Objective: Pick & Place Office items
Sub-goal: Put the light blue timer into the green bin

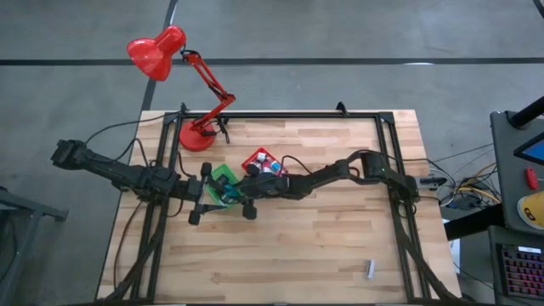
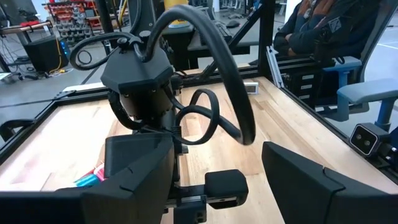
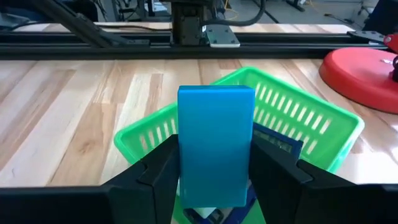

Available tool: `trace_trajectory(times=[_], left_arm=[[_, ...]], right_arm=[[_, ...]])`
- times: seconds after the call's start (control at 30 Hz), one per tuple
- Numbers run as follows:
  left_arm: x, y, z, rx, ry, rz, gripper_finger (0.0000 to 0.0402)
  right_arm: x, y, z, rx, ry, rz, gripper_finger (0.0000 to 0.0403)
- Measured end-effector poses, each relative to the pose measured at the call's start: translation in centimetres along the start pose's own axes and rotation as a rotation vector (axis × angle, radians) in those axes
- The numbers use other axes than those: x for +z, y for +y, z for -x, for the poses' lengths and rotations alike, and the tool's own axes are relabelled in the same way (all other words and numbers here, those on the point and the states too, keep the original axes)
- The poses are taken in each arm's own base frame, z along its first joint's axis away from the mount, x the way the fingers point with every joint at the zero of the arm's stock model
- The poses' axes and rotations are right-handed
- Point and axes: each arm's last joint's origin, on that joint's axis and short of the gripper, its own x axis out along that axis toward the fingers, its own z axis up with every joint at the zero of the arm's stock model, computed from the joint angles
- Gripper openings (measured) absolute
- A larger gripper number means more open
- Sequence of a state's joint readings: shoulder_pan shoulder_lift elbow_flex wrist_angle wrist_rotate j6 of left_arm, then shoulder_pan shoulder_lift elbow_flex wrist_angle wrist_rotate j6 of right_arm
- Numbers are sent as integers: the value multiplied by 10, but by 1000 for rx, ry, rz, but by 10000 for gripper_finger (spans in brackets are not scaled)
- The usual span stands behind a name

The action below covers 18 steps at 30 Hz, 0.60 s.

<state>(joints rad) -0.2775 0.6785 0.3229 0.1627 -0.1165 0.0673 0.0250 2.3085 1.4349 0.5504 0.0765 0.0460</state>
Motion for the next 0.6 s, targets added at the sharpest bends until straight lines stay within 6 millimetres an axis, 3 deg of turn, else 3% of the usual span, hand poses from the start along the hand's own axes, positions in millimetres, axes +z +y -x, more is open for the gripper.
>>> trace_trajectory(times=[0.6], left_arm=[[0, 0, 0, 0, 0, 0, 250]], right_arm=[[-5, 0, 0, -4, 36, -4, 180]])
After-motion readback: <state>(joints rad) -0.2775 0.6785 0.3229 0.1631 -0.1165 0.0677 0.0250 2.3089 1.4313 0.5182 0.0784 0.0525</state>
